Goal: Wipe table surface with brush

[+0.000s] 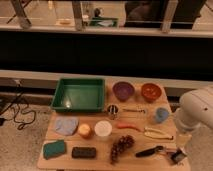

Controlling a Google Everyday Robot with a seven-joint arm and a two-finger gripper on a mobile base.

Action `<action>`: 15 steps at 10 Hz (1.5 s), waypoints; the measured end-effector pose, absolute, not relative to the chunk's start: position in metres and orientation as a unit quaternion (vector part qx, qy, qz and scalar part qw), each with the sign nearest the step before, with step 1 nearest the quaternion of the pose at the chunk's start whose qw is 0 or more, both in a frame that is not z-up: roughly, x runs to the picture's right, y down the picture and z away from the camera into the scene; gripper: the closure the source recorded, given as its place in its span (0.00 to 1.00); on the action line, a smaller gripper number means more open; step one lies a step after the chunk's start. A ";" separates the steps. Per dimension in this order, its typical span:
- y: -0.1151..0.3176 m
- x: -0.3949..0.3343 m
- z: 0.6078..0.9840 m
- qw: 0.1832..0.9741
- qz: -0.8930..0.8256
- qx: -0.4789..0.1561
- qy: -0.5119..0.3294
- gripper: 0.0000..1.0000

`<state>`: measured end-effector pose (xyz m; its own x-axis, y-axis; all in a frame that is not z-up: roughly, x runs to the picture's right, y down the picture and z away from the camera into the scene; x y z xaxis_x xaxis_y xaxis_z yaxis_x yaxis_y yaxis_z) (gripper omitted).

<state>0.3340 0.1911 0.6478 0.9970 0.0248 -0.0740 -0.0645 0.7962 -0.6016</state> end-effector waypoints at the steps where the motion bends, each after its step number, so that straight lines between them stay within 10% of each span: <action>1: 0.195 0.334 0.646 0.940 0.039 -0.338 0.004 0.20; 15: 0.228 0.353 0.640 0.918 0.081 -0.386 -0.040 0.20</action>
<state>0.3527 0.2278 0.6395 0.9835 0.1805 0.0110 -0.1183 0.6880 -0.7160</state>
